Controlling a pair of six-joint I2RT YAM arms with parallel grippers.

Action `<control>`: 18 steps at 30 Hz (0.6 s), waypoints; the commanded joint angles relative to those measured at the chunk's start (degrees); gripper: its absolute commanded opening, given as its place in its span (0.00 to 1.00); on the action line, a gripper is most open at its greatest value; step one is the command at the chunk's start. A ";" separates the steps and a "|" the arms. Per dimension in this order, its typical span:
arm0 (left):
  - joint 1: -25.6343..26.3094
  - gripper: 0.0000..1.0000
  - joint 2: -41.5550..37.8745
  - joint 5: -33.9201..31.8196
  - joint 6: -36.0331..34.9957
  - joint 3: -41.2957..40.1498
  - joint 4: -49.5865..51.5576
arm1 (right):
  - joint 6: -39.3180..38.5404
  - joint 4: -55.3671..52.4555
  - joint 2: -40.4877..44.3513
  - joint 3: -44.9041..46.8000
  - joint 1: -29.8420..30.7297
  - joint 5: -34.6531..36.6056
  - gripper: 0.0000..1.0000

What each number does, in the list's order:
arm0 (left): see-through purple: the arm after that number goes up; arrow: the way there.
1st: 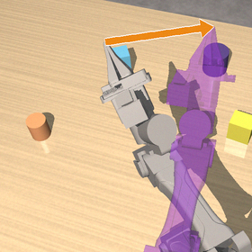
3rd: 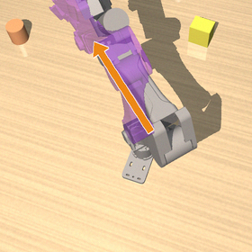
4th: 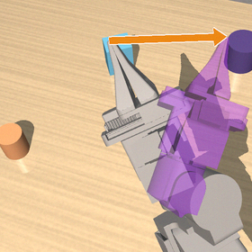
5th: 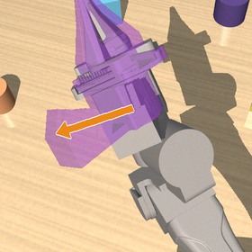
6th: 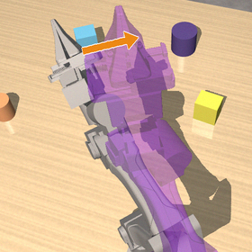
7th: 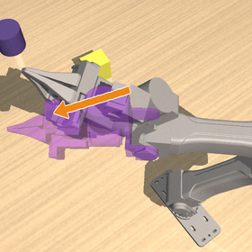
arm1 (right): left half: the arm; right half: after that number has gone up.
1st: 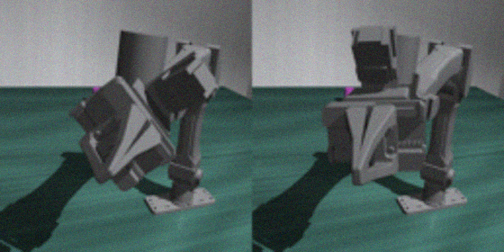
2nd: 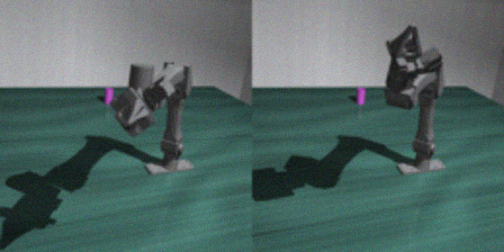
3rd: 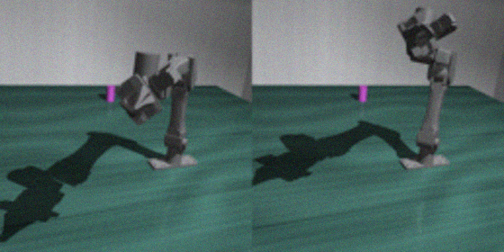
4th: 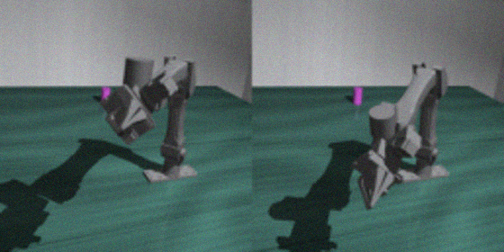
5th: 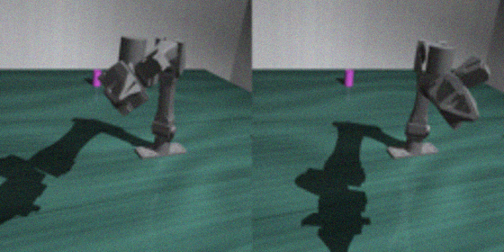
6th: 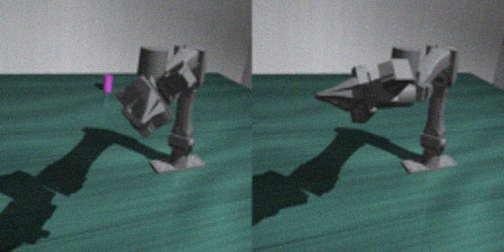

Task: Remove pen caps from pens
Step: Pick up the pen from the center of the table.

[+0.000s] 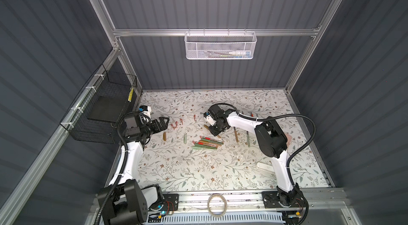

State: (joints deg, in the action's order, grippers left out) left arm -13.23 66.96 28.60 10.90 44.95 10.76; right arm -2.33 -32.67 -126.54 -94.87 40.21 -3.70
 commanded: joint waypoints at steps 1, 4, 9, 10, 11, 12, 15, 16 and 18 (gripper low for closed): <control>-1.09 1.00 -0.74 0.41 -0.19 1.74 0.24 | -0.95 -0.21 -1.22 1.87 -0.65 3.25 0.14; -1.01 1.00 -0.70 0.33 -0.10 1.56 -0.26 | -1.54 1.67 -0.01 3.24 -0.87 3.43 0.08; -1.01 1.00 -0.06 2.20 -0.11 2.47 0.48 | -0.10 2.06 3.49 3.90 -1.51 2.03 0.03; -0.96 1.00 0.13 2.88 -0.17 2.69 0.48 | 0.07 2.84 4.70 4.75 -1.49 1.72 0.02; -1.00 1.00 0.19 3.93 -0.02 2.86 0.13 | 0.41 3.67 6.15 5.76 -1.52 1.65 0.01; -1.00 1.00 0.34 5.32 0.22 3.14 -0.33 | 0.98 4.39 7.43 6.63 -1.59 1.55 0.01; -0.92 1.00 1.85 10.16 1.42 5.70 0.82 | 3.16 4.92 11.61 8.61 -1.64 0.60 0.00; -0.77 1.00 2.61 11.50 1.76 6.80 1.29 | 3.97 5.49 13.08 9.61 -1.71 0.45 0.00; 0.12 1.00 4.46 13.57 2.35 9.28 1.69 | 5.93 8.59 17.35 13.20 -1.71 -0.39 0.00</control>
State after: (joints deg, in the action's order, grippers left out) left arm -13.52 69.71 36.60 11.97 50.17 11.73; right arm 0.25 -27.44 -114.48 -84.58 38.54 -2.61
